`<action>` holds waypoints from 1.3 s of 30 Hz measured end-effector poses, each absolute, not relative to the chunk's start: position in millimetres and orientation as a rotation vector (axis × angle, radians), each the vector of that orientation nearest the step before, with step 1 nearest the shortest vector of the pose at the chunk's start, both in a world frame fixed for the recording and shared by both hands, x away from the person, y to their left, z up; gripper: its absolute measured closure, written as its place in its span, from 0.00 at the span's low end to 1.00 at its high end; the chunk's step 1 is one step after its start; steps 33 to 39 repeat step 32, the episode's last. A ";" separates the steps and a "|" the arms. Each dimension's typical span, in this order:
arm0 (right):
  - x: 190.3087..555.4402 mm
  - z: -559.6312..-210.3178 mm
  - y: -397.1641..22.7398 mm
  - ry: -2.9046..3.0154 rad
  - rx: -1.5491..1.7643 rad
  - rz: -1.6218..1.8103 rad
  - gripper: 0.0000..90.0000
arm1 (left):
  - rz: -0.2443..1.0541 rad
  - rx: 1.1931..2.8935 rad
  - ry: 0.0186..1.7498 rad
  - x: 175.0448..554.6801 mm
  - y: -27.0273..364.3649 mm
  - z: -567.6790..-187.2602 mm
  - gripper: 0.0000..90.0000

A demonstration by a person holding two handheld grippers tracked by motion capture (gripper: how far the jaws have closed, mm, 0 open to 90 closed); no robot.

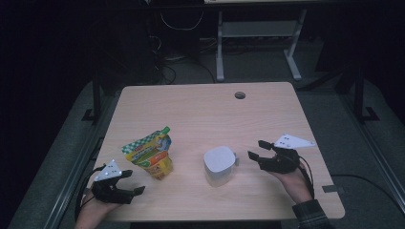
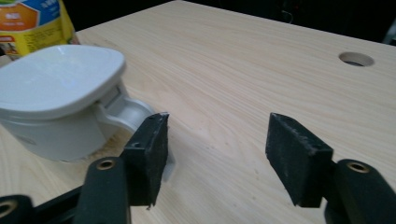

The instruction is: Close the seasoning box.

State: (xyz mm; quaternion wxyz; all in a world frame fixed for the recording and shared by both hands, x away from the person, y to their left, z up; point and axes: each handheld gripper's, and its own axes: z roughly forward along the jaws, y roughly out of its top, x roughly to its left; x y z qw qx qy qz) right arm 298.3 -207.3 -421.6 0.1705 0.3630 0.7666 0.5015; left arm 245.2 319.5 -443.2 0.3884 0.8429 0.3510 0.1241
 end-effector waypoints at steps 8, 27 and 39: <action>292.5 -433.4 -221.7 2.127 1.083 1.407 0.30 | 0.313 2.133 0.898 244.4 318.9 -444.6 0.20; 286.0 -462.0 -228.4 2.153 1.147 1.300 0.19 | 0.309 2.124 0.896 245.4 319.8 -448.4 0.19; 286.6 -461.4 -227.5 2.148 1.138 1.309 0.19 | 0.311 2.124 0.895 245.8 319.1 -448.6 0.19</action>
